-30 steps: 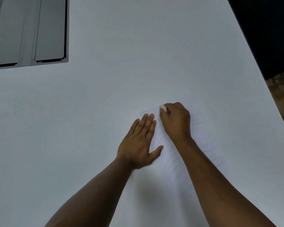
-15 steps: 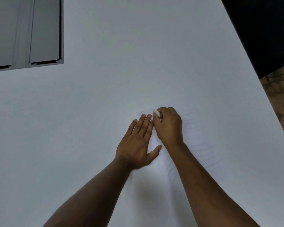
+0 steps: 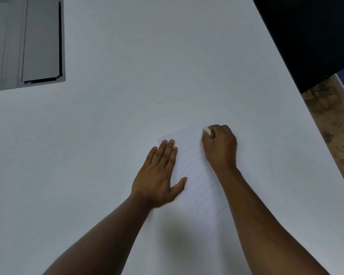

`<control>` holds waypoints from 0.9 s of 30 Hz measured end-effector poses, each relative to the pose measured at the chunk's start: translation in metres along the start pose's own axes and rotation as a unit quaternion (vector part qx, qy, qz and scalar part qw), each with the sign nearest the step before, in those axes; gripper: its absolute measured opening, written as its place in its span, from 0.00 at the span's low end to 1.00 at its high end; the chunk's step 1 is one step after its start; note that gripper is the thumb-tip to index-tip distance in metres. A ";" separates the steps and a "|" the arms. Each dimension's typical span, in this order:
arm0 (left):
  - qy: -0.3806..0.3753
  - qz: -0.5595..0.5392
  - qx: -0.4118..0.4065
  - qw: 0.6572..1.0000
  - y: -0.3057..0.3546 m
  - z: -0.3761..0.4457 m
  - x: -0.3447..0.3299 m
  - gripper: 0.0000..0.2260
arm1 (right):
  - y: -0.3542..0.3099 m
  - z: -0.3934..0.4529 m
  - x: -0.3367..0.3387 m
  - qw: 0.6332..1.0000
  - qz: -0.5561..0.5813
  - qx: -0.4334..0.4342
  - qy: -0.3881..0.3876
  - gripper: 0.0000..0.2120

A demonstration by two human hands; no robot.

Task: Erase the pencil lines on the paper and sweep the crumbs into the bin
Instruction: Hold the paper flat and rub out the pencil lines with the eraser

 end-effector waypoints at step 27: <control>0.012 0.004 0.002 1.000 0.002 0.000 0.002 0.38 | 0.020 0.020 0.017 0.993 -0.054 0.103 -0.012 0.07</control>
Point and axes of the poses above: each hand's wrist, its own z-axis towards the middle knuckle, its own x-axis out of the back of the hand, y = z × x, the point moved 6 cm from there along z, towards the middle knuckle, and after that the axes turned 2 degrees about z, right-handed, at the moved point
